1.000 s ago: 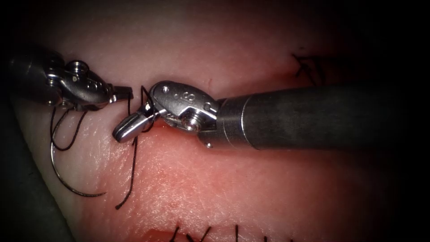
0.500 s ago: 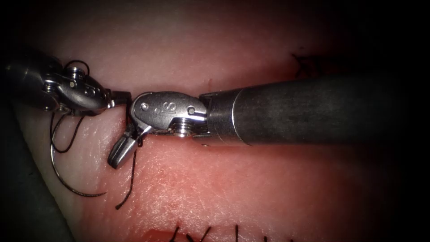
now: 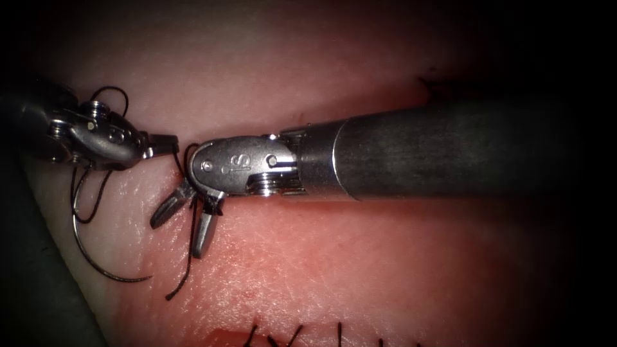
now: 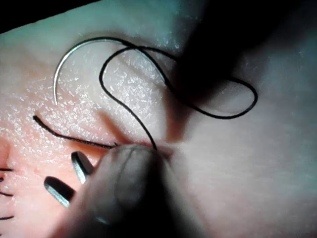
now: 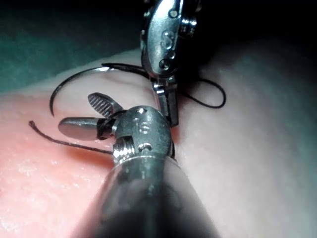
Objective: Wound Closure
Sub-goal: Grab the short tail with the right gripper
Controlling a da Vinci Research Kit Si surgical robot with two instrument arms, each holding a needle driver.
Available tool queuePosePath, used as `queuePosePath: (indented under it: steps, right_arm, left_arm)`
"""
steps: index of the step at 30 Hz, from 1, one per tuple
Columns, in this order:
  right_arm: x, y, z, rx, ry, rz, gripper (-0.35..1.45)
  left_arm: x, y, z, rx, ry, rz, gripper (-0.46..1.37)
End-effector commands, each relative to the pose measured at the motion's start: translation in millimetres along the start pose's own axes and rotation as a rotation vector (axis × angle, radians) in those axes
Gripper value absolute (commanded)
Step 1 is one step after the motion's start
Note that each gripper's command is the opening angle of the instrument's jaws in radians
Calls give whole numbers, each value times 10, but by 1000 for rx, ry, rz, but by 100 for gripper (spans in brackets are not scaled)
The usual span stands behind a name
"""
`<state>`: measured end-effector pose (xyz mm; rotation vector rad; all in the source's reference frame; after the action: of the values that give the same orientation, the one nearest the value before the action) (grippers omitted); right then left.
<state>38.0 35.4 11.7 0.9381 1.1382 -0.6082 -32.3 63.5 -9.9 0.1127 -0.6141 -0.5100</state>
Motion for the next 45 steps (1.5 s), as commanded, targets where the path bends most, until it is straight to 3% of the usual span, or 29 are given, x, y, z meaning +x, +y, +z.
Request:
queuePosePath:
  steps: [1, 5, 10, 25, 34, 45]
  right_arm:
    - [-2, 2, 6, 6, -50, -9, 75]
    - [-11, 0, 21, 21, -128, -13, 71]
    - [-18, -3, 36, 39, -152, -20, 68]
    - [-9, -10, 70, 84, -286, -71, 46]
    - [-33, -22, 93, 117, -454, -71, 42]
    - [-49, -33, 100, 136, -572, -63, 30]
  left_arm:
    - [1, 0, 1, -3, -2, 2, -35]
    - [1, 1, 1, -2, -3, 3, -35]
    - [2, 1, 1, -2, -4, 3, -35]
    - [4, 1, 2, 0, -3, 6, -35]
    - [9, 2, 0, 5, -4, 12, -35]
    - [11, 2, -1, 6, -5, 14, -35]
